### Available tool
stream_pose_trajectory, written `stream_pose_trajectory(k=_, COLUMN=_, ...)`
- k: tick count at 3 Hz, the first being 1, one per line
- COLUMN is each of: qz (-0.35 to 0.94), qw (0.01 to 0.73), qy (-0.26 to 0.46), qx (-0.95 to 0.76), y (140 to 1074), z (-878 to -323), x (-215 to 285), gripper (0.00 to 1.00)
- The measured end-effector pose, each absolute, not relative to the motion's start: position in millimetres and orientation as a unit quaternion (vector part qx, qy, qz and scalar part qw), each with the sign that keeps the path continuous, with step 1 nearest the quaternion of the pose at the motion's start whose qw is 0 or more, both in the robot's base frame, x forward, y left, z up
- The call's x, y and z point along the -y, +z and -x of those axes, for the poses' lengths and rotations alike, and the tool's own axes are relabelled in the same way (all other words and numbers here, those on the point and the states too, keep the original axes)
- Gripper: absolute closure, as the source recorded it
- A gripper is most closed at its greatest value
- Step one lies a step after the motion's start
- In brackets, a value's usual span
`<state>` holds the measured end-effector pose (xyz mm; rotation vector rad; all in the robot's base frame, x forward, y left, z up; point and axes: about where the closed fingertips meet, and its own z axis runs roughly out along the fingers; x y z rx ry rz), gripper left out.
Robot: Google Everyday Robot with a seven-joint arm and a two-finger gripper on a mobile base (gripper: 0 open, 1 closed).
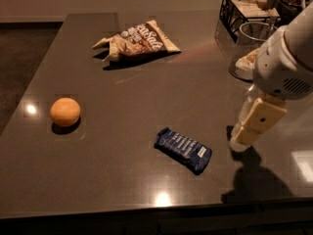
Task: Move rxbar blueberry near brown chip bag
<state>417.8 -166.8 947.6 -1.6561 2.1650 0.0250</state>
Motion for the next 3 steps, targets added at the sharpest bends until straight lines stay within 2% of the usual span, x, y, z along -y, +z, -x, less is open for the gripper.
stream_pose_trajectory(k=3, qz=0.59, qw=0.173, qy=0.041, qx=-0.788, y=868.9, z=-408.6, x=125.4, gripper=0.0)
